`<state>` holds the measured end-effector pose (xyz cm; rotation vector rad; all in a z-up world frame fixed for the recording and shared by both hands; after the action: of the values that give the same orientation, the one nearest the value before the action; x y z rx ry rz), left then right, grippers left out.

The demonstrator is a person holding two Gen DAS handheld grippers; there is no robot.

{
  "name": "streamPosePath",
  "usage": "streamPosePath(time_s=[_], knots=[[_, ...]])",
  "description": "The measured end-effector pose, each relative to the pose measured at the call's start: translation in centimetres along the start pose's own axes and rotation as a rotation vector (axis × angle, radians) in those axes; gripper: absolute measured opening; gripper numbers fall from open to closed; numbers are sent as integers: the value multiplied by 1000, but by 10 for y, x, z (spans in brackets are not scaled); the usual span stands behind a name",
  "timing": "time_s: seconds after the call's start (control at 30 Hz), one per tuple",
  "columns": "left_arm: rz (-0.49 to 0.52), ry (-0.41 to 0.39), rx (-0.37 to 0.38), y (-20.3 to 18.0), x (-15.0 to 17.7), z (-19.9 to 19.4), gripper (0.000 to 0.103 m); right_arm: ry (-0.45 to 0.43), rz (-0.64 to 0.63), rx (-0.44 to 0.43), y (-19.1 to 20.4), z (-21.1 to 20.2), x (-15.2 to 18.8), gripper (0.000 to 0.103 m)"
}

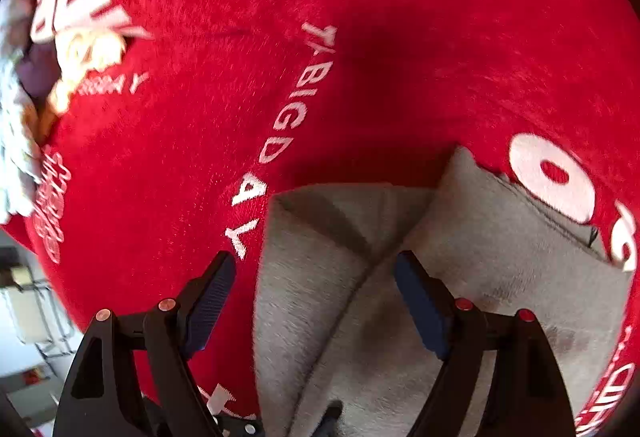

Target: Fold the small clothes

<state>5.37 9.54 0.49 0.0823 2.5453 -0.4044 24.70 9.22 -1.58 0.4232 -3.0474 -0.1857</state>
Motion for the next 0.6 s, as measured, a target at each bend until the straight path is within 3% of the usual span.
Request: streamPosePath(time_s=[0.2,0.43,0.5,0.57,0.6], knots=[[33,-26,-33,-10,4,-7,24,-1,-64,200,9,-3,14,85],[29,-16,-15,-11,9,-10,24,101,-24,123,-3,16,13,84],[31,-14,-14,-12,9,-9,24,103,-24,157,-6,23,10,84],[34,-13,-16,-11,9,-9,24,94,-19,158,-9,26,10,60],[34,-11,-13,-10,9,-9,24,85,-35,167,-11,26,11,34]])
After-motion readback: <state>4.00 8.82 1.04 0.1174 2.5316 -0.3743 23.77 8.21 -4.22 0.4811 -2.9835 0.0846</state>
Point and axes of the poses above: each gripper's, at about its wrist camera, not at the fingertips, and z roughly the way its jaws point, y to its left, x to its underside, the point moved 3 cm from there along z, roughly the way its jaws point, and after that the axes turned 5 degrees about y, right-handed, at the moved point
